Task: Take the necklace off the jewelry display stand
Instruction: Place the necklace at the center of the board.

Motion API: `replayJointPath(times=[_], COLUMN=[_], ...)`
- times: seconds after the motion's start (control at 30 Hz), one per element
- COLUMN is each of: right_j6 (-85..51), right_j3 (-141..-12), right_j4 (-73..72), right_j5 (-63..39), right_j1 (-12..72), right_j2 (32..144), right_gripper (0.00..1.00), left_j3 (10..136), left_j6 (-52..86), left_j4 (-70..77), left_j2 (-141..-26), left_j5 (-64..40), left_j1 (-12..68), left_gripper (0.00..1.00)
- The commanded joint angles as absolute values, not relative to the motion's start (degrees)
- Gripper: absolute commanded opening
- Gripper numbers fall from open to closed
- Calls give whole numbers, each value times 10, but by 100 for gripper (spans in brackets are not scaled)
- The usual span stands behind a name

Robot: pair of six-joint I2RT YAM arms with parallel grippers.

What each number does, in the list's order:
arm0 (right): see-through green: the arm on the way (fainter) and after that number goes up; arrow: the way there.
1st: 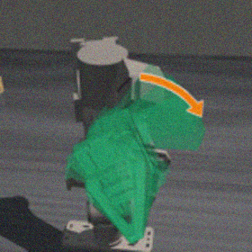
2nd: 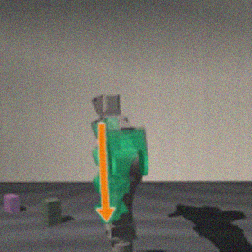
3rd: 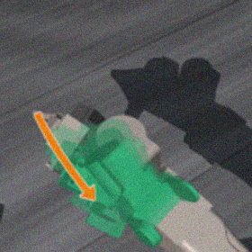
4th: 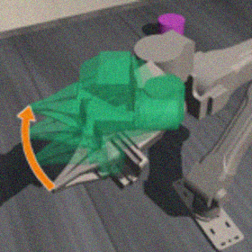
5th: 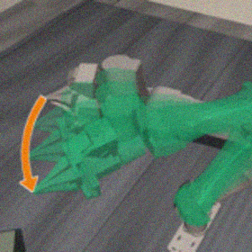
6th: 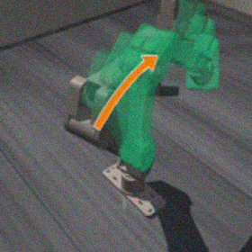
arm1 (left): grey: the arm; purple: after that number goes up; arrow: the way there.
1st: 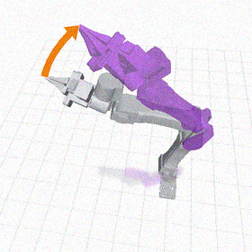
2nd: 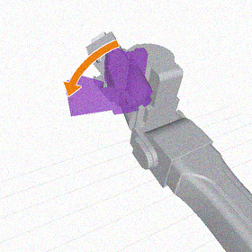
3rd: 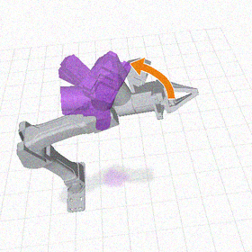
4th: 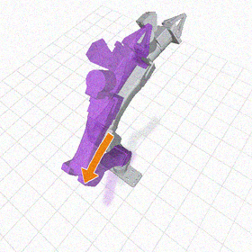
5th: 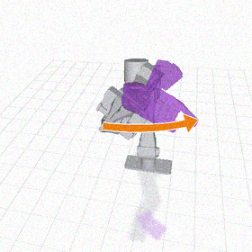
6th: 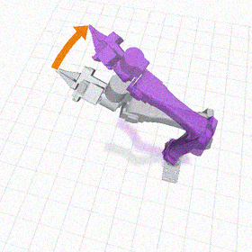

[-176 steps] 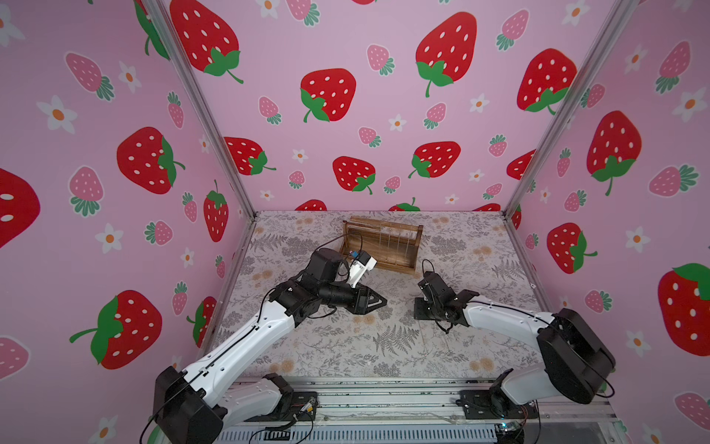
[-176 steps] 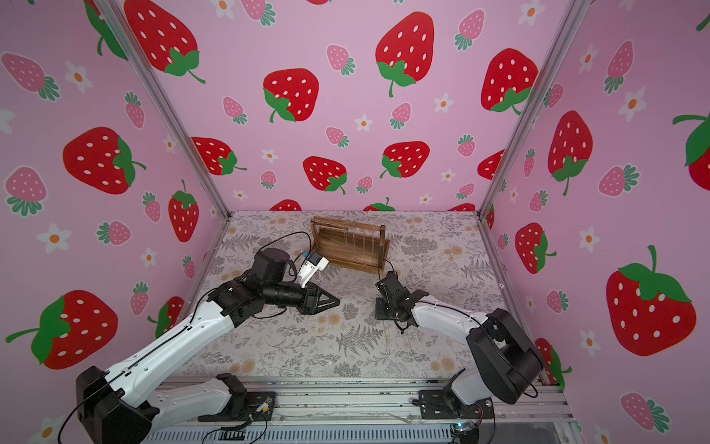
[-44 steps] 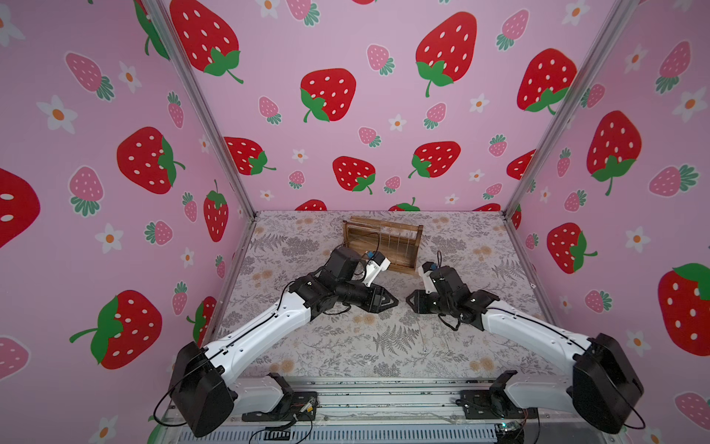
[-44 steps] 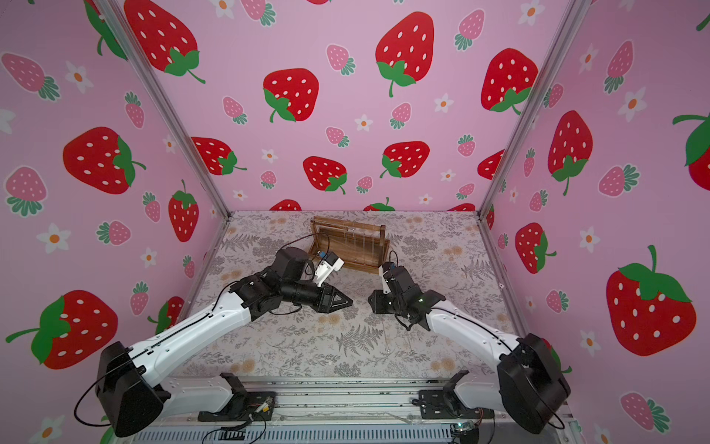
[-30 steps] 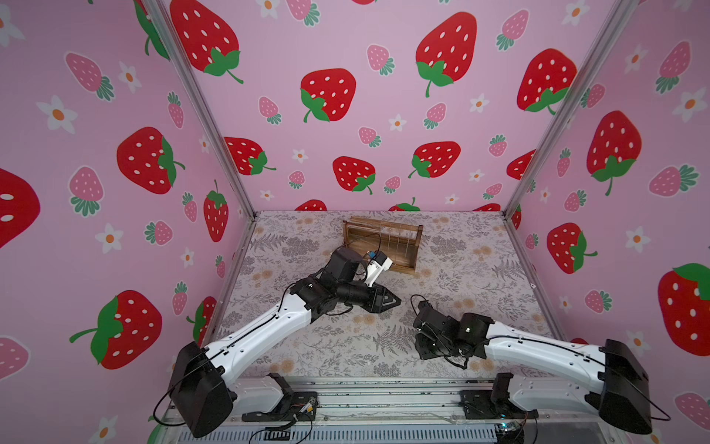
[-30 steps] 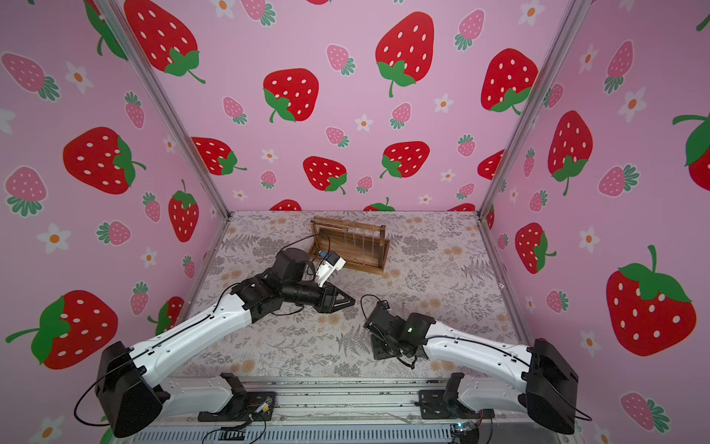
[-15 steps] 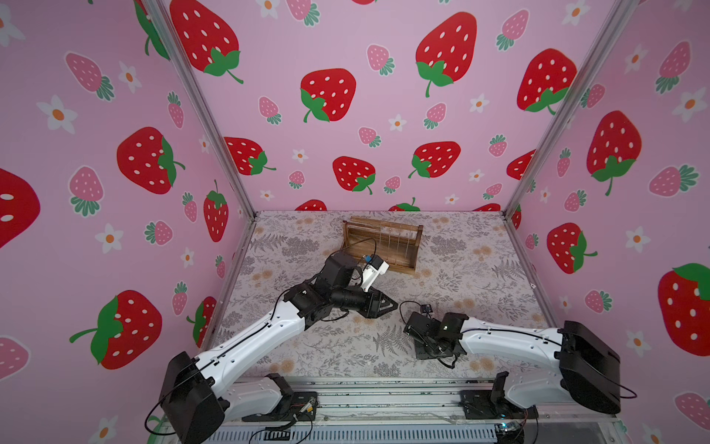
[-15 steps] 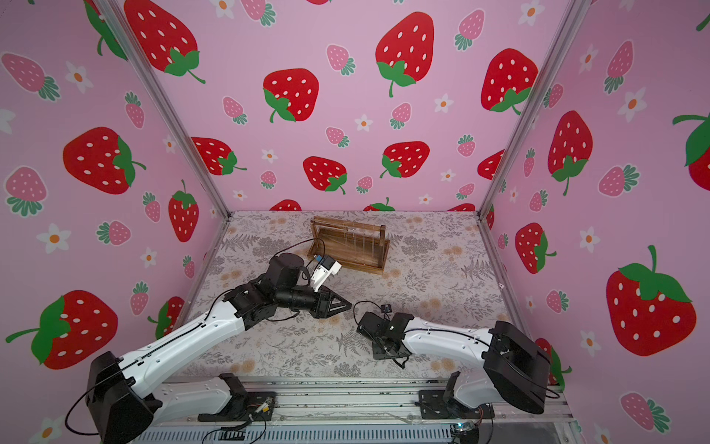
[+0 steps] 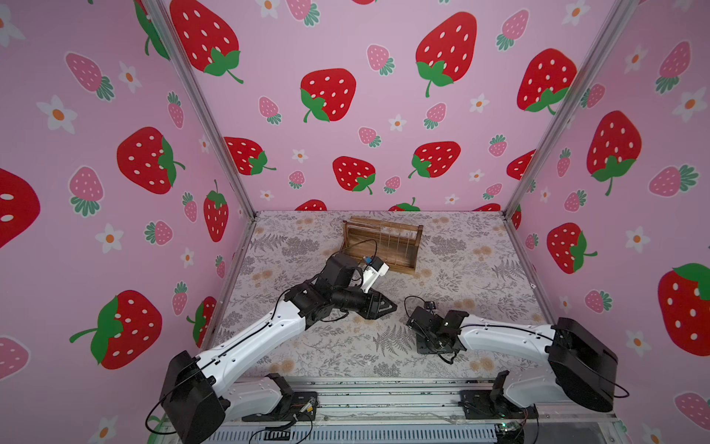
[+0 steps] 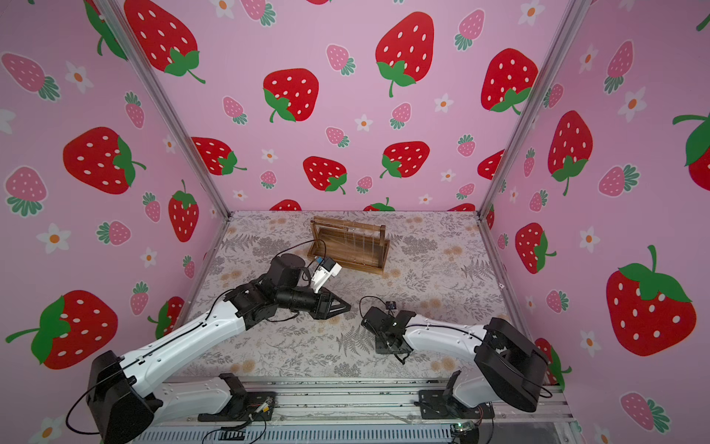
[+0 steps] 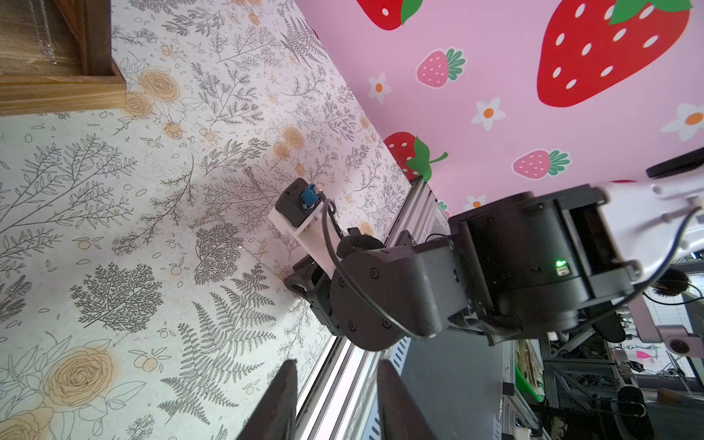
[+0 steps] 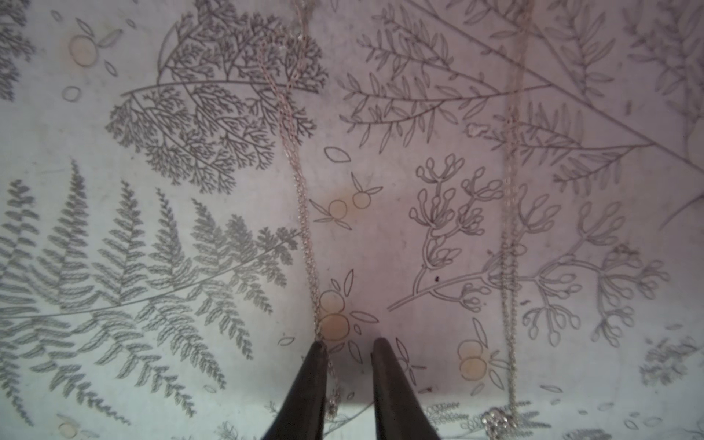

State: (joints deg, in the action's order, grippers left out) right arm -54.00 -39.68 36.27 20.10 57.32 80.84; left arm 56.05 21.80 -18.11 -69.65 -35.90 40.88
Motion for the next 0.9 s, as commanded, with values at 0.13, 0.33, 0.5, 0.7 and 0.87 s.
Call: replayJointPath(times=[0.13,0.33,0.5,0.7,0.87], right_j6=[-533,-541,-540,-529,-523], right_j3=[-395,-391,-395,-404,-409], right_j4=[364,381,389,392,383], right_j5=[188,204,207,206,201], right_j1=[573,576,581,583,587], right_j2=[801,779,756,776,812], right_gripper=[23,23,23,27,33], left_j3=[575,576,575,575,574], left_j6=[205,203,204,206,206], left_j4=[-194,-193,-193,-191,-193], left_j2=[-697,-700,-702,-701,-696], left_j5=[-355,-356,-357,-358,-356], left_j1=[411,411,411,411,411], left_gripper=[36,36,36,36,36])
